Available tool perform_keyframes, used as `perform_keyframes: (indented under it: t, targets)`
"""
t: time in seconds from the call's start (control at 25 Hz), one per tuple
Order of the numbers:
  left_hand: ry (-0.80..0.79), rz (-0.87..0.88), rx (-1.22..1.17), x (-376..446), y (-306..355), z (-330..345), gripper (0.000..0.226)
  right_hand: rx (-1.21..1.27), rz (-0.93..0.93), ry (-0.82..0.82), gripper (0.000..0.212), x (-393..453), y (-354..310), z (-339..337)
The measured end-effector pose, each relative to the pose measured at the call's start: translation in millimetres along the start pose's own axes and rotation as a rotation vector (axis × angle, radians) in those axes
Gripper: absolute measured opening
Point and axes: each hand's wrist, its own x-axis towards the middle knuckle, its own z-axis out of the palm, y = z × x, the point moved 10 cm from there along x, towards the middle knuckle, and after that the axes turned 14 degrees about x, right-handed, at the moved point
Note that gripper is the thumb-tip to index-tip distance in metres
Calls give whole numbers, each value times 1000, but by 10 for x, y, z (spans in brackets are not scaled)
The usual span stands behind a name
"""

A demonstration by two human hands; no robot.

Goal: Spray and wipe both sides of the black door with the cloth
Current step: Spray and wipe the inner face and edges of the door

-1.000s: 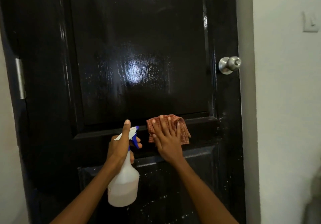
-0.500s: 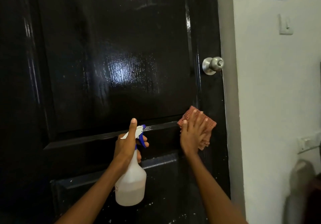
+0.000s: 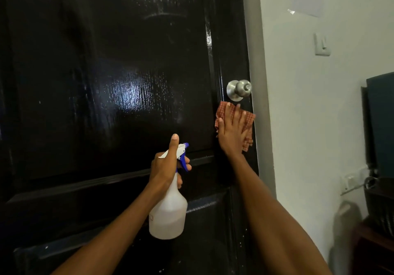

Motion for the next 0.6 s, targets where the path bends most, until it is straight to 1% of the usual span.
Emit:
perform_keyframes:
  t: [0.08, 0.2, 0.28, 0.36, 0.44, 0.6]
  targets:
    - [7, 1, -22, 84, 72, 86, 82, 16, -11, 13, 60, 25, 42, -47]
    - [2, 0, -20, 127, 63, 206, 81, 7, 33, 49, 65, -475, 378, -14]
    - [-2, 3, -1, 116, 48, 258, 80, 1, 133, 42, 67, -885, 683, 53]
    - [14, 10, -14, 125, 61, 257, 80, 14, 239, 52, 68, -1012, 820, 94]
    - [42, 29, -33, 175, 123, 202, 79, 27, 299, 72, 71, -815, 700, 99]
    - [48, 53, -31, 283, 262, 128, 80, 72, 275, 118, 76, -61, 176, 26]
